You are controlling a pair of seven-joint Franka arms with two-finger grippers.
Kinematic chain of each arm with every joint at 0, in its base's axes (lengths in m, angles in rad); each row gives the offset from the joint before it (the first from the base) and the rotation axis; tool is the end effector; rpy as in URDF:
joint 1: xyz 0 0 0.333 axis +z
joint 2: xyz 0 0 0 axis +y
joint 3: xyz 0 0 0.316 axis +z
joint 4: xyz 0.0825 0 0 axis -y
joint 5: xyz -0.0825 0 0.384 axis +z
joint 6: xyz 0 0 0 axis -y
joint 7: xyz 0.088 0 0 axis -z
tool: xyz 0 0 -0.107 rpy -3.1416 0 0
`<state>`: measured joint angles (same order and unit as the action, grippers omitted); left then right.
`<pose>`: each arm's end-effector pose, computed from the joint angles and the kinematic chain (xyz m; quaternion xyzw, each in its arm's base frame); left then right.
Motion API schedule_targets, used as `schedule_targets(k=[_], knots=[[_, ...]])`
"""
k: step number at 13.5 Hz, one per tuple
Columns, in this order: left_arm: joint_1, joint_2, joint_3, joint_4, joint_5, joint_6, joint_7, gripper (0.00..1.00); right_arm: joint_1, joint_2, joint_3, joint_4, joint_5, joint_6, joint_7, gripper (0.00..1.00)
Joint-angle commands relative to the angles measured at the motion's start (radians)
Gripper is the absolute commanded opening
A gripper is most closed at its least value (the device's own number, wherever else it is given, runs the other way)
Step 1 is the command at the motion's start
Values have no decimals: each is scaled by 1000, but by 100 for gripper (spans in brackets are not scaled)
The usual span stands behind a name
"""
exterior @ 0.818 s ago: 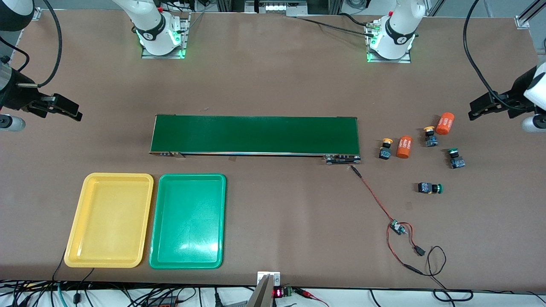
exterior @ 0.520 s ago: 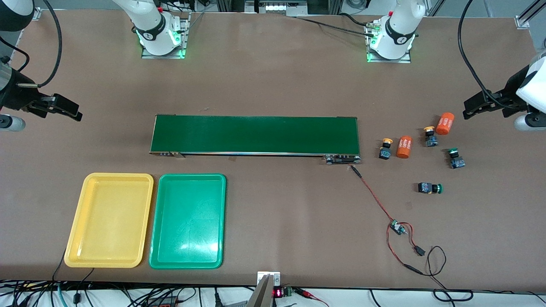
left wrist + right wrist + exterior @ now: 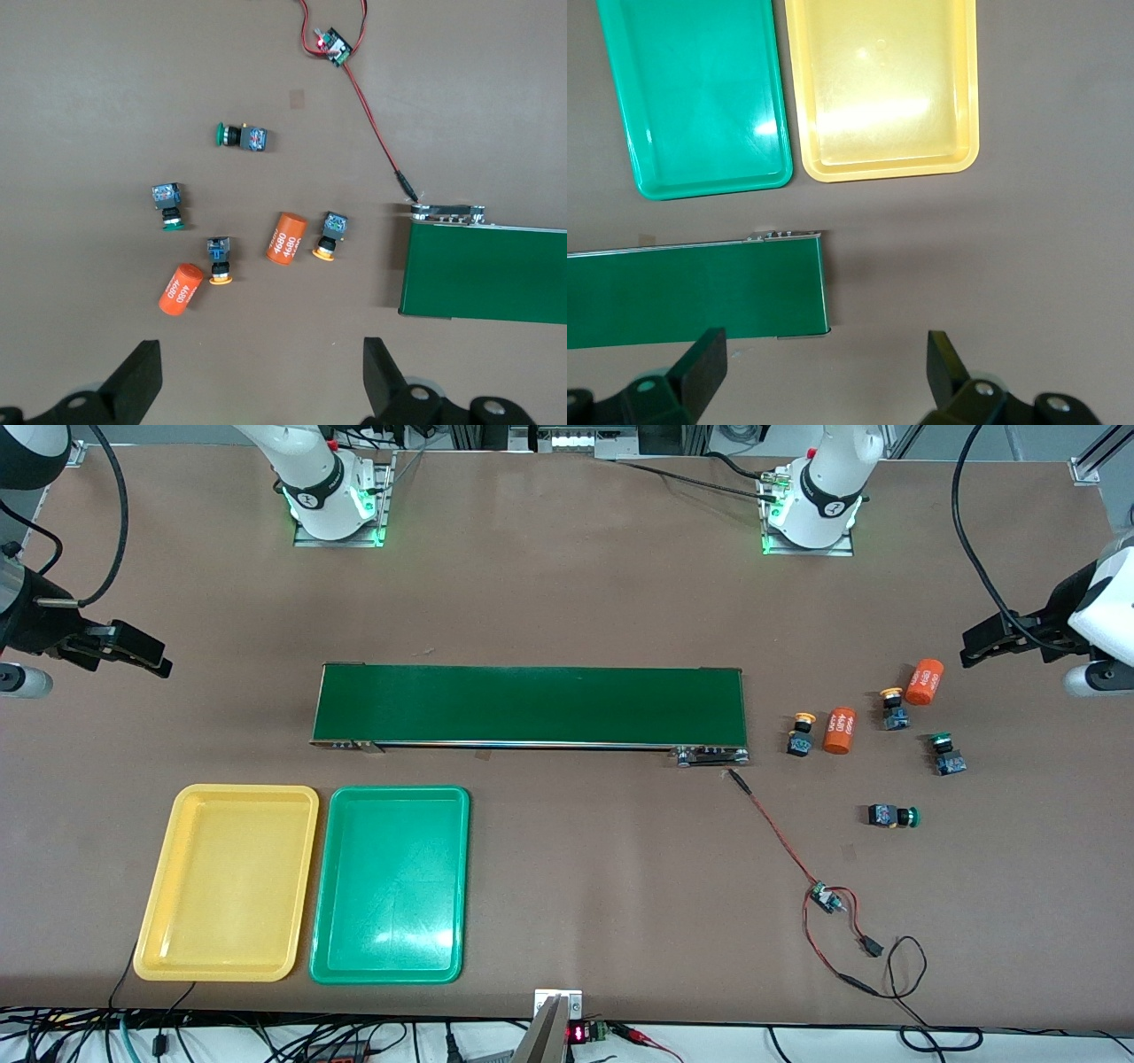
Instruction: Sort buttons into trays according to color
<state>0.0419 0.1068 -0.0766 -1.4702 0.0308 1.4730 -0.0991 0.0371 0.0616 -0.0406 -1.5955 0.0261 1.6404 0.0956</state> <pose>0.5764 -0.0140 0.6032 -0.9981 -0.0329 0.0509 0.0147 0.5777 0.0013 0.5840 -0.9986 0.0505 0.0089 0.0114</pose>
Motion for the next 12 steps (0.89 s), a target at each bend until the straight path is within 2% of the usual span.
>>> schedule_targets(k=[1,4,6,7,9,12], knots=[[-22,66,-15,4,18,1,-13,100,-6,0,4,0,17,7,10,100],[-23,210,-15,10,0,26,4,100,-6,0,4,0,17,9,10,100],[-37,331,-17,51,-11,30,4,100,-8,0,4,0,17,9,10,100],[-39,376,-15,51,-55,68,6,100,-6,0,5,0,17,9,10,100],[-31,441,-14,18,-107,211,10,100,-6,0,4,-1,17,9,10,100],[-37,507,-14,10,-104,245,12,100,-8,0,5,-1,18,7,10,100]])
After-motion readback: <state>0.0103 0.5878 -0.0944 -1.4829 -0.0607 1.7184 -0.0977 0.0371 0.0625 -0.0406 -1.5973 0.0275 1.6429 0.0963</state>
